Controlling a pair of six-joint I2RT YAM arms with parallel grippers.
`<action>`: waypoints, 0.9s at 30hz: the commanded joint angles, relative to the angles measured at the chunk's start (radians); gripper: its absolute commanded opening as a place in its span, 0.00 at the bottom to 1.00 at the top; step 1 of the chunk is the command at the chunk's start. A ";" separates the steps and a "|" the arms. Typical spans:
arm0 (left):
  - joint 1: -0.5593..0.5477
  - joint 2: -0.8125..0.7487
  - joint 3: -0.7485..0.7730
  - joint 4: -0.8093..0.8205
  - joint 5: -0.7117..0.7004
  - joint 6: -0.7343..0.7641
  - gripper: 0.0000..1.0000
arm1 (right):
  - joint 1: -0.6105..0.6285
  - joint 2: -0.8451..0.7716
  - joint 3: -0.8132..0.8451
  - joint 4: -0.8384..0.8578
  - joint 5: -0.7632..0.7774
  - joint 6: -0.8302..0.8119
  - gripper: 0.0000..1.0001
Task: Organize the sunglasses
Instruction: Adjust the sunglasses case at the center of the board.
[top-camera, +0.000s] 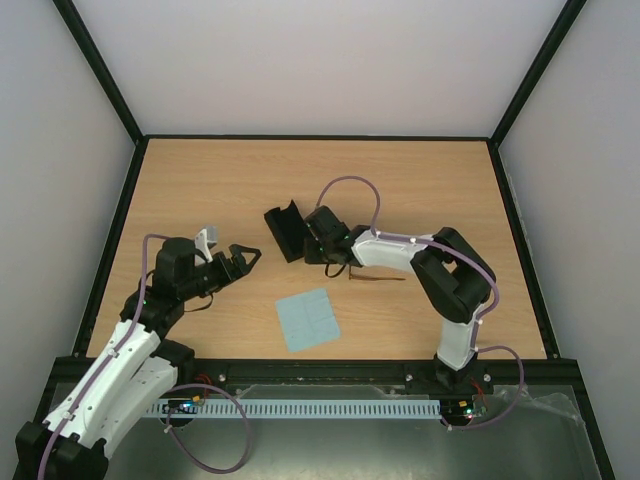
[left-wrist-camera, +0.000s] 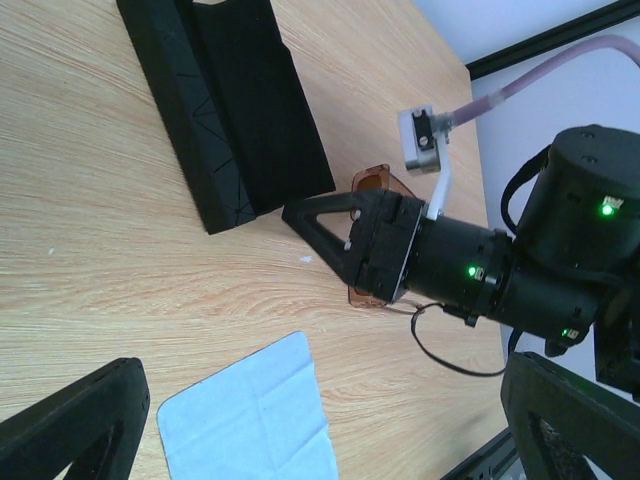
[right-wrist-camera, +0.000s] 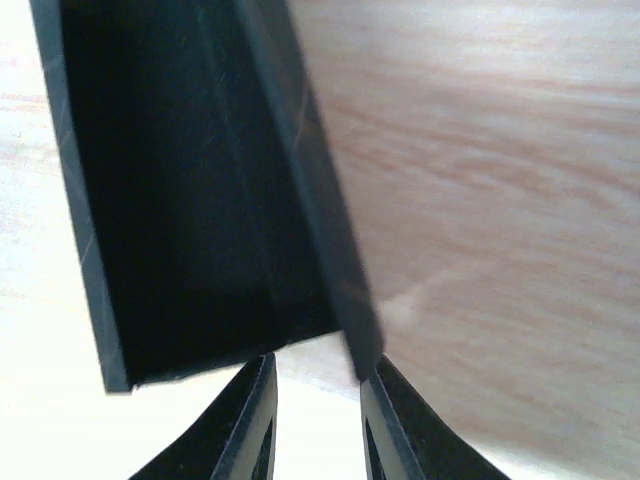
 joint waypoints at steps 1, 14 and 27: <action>0.006 -0.009 0.027 -0.013 0.022 0.013 0.99 | -0.031 0.028 0.045 -0.043 0.084 -0.007 0.26; 0.008 -0.019 0.033 -0.025 0.023 0.017 0.99 | -0.107 0.109 0.204 -0.107 0.123 -0.097 0.25; 0.010 -0.028 0.026 -0.028 0.022 0.009 0.99 | -0.151 0.214 0.410 -0.162 0.120 -0.160 0.25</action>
